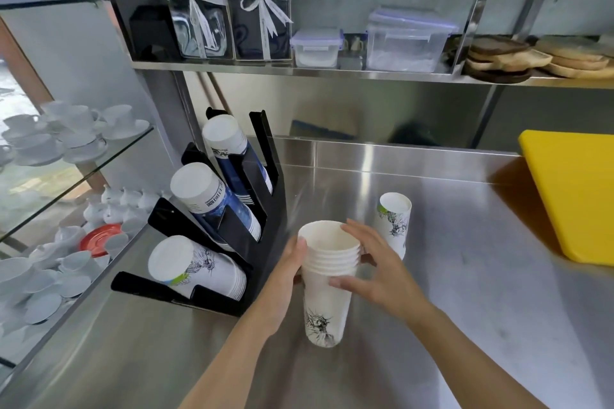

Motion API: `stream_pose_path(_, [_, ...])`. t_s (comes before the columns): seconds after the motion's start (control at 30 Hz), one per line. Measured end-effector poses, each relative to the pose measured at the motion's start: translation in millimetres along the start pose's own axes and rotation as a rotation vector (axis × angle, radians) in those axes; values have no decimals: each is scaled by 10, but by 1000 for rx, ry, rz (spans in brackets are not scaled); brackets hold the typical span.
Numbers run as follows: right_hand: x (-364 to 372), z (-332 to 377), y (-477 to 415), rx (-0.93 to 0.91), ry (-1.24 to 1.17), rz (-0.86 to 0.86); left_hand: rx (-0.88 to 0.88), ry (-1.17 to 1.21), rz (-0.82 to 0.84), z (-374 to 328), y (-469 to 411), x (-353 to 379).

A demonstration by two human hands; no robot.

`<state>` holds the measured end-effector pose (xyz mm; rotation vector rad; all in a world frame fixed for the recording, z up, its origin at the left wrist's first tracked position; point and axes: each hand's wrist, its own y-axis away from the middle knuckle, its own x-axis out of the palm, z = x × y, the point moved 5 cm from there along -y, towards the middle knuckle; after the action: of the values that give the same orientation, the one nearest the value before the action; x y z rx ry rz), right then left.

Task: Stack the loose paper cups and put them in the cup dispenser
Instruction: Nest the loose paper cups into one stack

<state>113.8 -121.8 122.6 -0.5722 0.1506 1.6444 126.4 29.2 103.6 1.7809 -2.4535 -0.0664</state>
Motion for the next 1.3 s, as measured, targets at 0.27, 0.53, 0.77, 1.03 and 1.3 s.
stream_pose_path(0.27, [-462, 76, -143, 208, -277, -327, 71, 111, 170, -308, -178, 43])
stream_pose_path(0.53, [-636, 15, -179, 317, -272, -295, 223, -130, 167, -473, -409, 302])
stream_pose_path(0.77, [-822, 22, -274, 281, -295, -335, 251, -93, 143, -583, -722, 607])
stream_pose_path(1.03, [-1147, -60, -505, 253, -275, -439, 384, -149, 104, -974, -1109, 864])
stream_pose_path(1.3, [-1317, -421, -591, 345, -284, -526, 266, -167, 163, -793, -1477, 1074])
